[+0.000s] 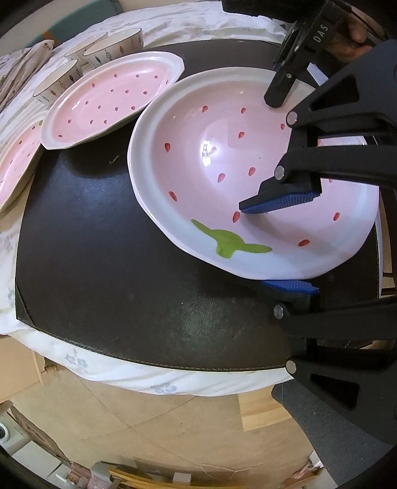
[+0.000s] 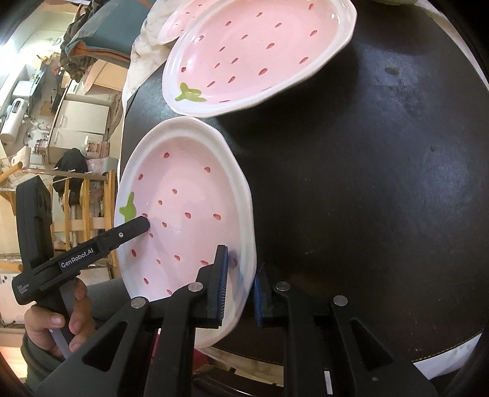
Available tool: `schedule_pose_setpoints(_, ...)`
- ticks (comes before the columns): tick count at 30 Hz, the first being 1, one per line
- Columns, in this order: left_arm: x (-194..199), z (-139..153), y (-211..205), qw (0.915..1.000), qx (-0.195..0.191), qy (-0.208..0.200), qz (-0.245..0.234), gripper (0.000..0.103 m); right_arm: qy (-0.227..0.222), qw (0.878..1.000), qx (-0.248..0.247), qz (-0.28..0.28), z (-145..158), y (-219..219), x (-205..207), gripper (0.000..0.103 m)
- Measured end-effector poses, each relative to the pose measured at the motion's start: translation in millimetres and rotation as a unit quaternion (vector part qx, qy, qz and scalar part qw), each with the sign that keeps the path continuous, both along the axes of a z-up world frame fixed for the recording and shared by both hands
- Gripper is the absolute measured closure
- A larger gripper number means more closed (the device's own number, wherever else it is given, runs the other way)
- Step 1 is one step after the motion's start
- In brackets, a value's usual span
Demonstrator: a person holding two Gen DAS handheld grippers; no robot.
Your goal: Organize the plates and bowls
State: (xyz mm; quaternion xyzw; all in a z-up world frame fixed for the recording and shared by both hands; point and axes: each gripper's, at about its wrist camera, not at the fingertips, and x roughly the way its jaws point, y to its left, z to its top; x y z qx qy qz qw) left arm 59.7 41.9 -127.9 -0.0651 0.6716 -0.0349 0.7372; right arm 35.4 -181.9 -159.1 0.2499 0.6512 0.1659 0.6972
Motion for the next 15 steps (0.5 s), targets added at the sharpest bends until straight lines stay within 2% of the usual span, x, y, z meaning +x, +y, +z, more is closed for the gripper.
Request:
schedule_pose_setpoints(5,-8.9,-0.2,-3.6,0.9998,0.012,-0.010,-0.008,0.066,-0.018,1.000,-0.009,0.020,3.7,6.8,-0.7,0.077)
schedule_pose_setpoints(15,-25.6,1.9,0.5,1.0000,0.003,-0.008,0.000,0.066,-0.048,0.997,-0.031,0.042,9.6,14.3,-2.6,0.076)
